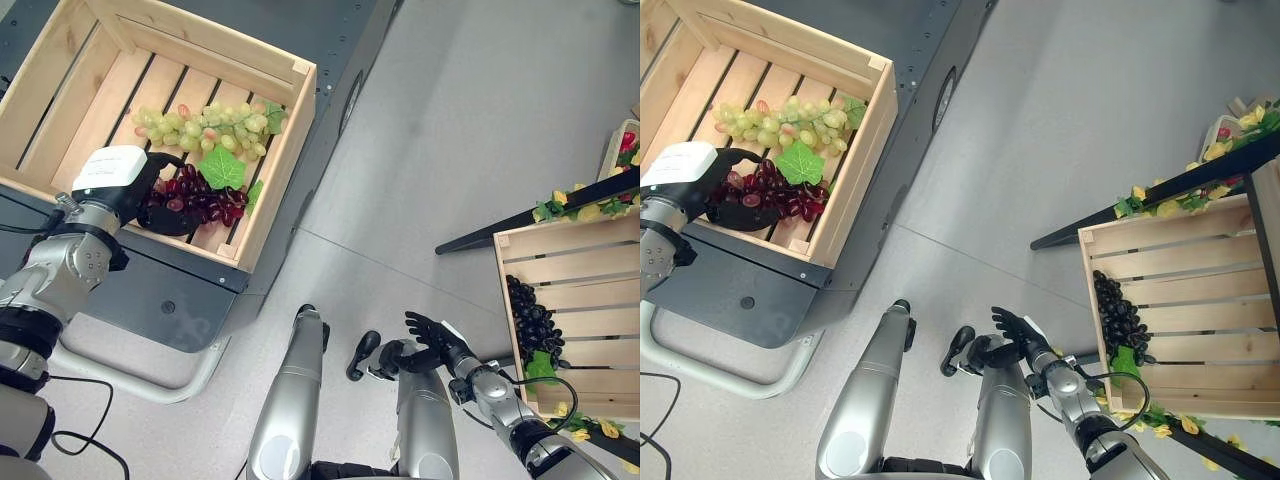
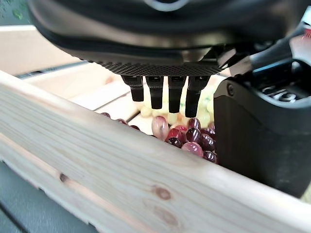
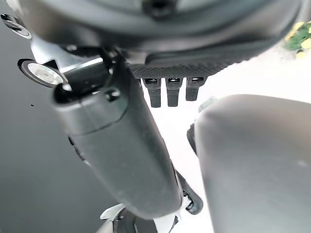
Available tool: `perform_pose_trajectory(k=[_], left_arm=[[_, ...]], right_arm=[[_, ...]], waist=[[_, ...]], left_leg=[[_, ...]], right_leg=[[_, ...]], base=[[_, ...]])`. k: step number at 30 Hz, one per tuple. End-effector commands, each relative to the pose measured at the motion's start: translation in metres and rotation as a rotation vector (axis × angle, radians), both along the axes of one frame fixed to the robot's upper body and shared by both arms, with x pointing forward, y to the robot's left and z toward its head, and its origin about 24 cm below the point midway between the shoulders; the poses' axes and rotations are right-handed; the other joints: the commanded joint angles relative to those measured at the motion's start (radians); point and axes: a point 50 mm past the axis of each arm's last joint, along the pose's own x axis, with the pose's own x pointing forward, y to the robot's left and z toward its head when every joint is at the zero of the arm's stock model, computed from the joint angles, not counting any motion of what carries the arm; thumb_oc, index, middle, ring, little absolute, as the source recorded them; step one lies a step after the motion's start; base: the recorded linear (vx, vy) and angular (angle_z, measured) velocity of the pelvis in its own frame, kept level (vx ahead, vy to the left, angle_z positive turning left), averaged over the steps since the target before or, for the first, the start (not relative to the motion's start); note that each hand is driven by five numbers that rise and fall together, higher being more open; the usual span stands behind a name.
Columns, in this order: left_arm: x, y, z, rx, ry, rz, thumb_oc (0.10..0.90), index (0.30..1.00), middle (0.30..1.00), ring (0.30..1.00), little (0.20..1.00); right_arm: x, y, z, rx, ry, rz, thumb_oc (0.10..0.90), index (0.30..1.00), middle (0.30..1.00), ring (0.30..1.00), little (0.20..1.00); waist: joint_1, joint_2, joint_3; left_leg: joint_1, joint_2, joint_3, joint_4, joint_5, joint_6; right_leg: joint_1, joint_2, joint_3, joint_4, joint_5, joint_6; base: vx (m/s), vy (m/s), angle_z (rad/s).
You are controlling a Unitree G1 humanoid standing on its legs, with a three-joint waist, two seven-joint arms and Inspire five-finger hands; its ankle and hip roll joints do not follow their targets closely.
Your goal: Pick up the fruits from the basket on one side to the basket on the other side
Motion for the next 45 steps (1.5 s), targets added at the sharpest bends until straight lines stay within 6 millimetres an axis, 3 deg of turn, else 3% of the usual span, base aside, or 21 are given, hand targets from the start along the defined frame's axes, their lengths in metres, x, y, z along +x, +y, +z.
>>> perform_pose_trajectory(k=[1, 9, 13, 18, 26, 29, 30, 31, 32, 39, 45], left_arm=[[-0.005, 0.003, 0.055, -0.021, -0.135, -0.021, 0.800, 0.900, 0.900, 0.900, 0.900], [0.004, -0.007, 0.057, -0.054, -0.136, -0.039, 0.800, 0.900, 0.900, 0.900, 0.900], [0.011, -0.012, 0.048, -0.091, -0.138, -0.061, 0.800, 0.900, 0.900, 0.900, 0.900], [0.022, -0.035, 0.052, -0.108, -0.144, -0.157, 0.800, 0.900, 0.900, 0.900, 0.900], [0.035, -0.060, 0.048, 0.028, 0.019, -0.192, 0.800, 0.900, 0.900, 0.900, 0.900], [0.039, -0.063, 0.043, 0.161, 0.124, -0.183, 0.800, 0.900, 0.900, 0.900, 0.900], [0.040, -0.065, 0.041, 0.205, 0.163, -0.176, 0.733, 0.799, 0.799, 0.799, 0.799], [0.040, -0.066, 0.043, 0.239, 0.173, -0.172, 0.524, 0.486, 0.486, 0.486, 0.486], [0.041, -0.067, 0.045, 0.248, 0.177, -0.169, 0.400, 0.300, 0.300, 0.300, 0.300], [0.043, -0.068, 0.069, 0.331, 0.065, -0.112, 0.400, 0.300, 0.300, 0.300, 0.300], [0.037, -0.059, 0.074, 0.369, 0.026, -0.089, 0.400, 0.300, 0.300, 0.300, 0.300]], right_arm=[[-0.003, -0.030, 0.014, -0.045, -0.087, -0.024, 0.800, 0.900, 0.900, 0.900, 0.900], [0.002, -0.026, 0.017, -0.029, -0.113, -0.040, 0.800, 0.900, 0.900, 0.900, 0.900], [0.002, -0.024, 0.017, -0.024, -0.118, -0.048, 0.800, 0.900, 0.900, 0.900, 0.900], [0.006, -0.020, 0.019, -0.017, -0.126, -0.037, 0.800, 0.900, 0.900, 0.900, 0.900], [0.013, -0.015, 0.026, 0.005, -0.164, -0.030, 0.800, 0.900, 0.900, 0.900, 0.900], [0.016, -0.016, 0.030, 0.000, -0.178, -0.031, 0.800, 0.900, 0.900, 0.900, 0.900], [0.018, -0.018, 0.031, -0.002, -0.179, -0.035, 0.800, 0.900, 0.900, 0.900, 0.900], [0.020, -0.020, 0.032, -0.003, -0.182, -0.041, 0.800, 0.900, 0.900, 0.900, 0.900], [0.021, -0.021, 0.033, -0.005, -0.184, -0.044, 0.800, 0.900, 0.900, 0.900, 0.900], [0.017, -0.029, 0.032, -0.015, -0.184, -0.053, 0.800, 0.900, 0.900, 0.900, 0.900], [0.014, -0.032, 0.029, -0.011, -0.178, -0.070, 0.800, 0.900, 0.900, 0.900, 0.900]], waist=[[0.000, 0.043, -0.010], [-0.006, 0.026, -0.010], [-0.013, 0.013, -0.010], [-0.027, 0.000, -0.010], [-0.044, -0.005, -0.010], [-0.055, -0.002, -0.010], [-0.058, 0.001, -0.010], [-0.061, 0.004, -0.010], [-0.064, 0.006, -0.010], [-0.072, 0.016, -0.010], [-0.062, 0.029, -0.010]], left_leg=[[0.071, -0.028, 0.060, -0.128, 0.032, 0.065], [0.041, -0.021, 0.053, -0.145, 0.044, 0.063], [0.025, -0.014, 0.051, -0.148, 0.046, 0.064], [0.013, -0.006, 0.055, -0.158, 0.050, 0.064], [0.004, -0.003, 0.055, -0.177, 0.055, 0.064], [0.001, 0.002, 0.063, -0.185, 0.058, 0.064], [0.004, 0.005, 0.067, -0.191, 0.058, 0.063], [0.000, 0.005, 0.067, -0.194, 0.062, 0.062], [0.002, 0.006, 0.070, -0.198, 0.063, 0.062], [0.031, 0.011, 0.083, -0.201, 0.053, 0.062], [0.086, 0.003, 0.083, -0.214, 0.047, 0.059]], right_leg=[[0.087, 0.036, 0.004, -0.070, 0.097, -0.019], [0.056, 0.047, -0.002, -0.084, 0.113, -0.015], [0.038, 0.053, -0.002, -0.082, 0.115, -0.017], [0.018, 0.061, 0.003, -0.092, 0.126, -0.014], [-0.003, 0.067, 0.013, -0.106, 0.144, -0.006], [-0.013, 0.067, 0.018, -0.110, 0.152, -0.002], [-0.013, 0.069, 0.022, -0.112, 0.154, 0.000], [-0.019, 0.068, 0.023, -0.112, 0.156, 0.000], [-0.021, 0.067, 0.025, -0.113, 0.157, 0.001], [-0.002, 0.060, 0.029, -0.125, 0.156, 0.004], [0.050, 0.053, 0.027, -0.143, 0.153, 0.006]], base=[[0.00, 0.000, 0.00], [-0.01, -0.009, 0.00], [-0.04, -0.008, 0.02], [-0.05, 0.011, 0.02], [-0.04, 0.009, -0.02], [-0.05, 0.024, -0.03], [-0.04, 0.028, -0.04], [-0.04, 0.027, -0.05], [-0.05, 0.025, -0.08], [-0.02, 0.006, -0.06], [0.00, -0.022, -0.03]])
